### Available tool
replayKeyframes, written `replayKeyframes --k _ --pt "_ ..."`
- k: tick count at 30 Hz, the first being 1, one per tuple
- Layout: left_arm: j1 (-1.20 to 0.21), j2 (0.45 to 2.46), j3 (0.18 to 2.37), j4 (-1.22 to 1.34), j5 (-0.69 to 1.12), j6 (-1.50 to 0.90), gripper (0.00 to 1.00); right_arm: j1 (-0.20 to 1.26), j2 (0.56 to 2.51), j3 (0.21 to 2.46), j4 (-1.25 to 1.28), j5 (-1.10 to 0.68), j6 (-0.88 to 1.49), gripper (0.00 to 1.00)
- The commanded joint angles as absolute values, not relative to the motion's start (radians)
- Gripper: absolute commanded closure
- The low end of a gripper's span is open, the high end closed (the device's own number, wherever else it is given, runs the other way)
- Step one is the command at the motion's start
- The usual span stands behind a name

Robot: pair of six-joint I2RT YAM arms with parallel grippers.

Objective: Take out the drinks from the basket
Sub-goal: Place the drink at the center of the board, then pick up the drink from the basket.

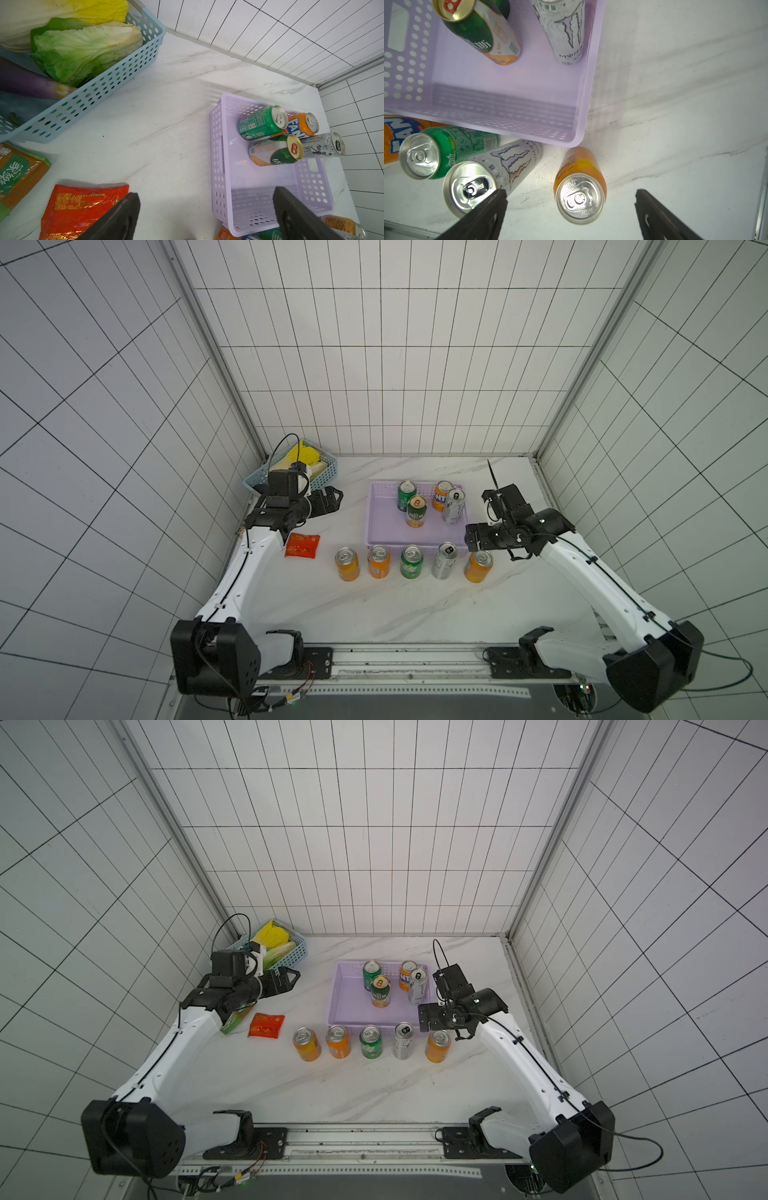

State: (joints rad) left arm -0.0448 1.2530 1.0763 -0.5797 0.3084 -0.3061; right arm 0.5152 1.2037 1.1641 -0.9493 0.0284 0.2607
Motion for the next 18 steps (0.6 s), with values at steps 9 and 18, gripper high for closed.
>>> replayKeyframes --k 9,18 --pt "-0.044 1.265 1.078 -0.565 0.314 -0.294 0.02 0.366 1.239 1.288 -0.973 0.024 0.159 0.01" --pt "-0.044 1.268 1.083 -0.57 0.298 -0.292 0.02 0.204 1.282 1.279 -0.89 -0.055 0.11 0.01"
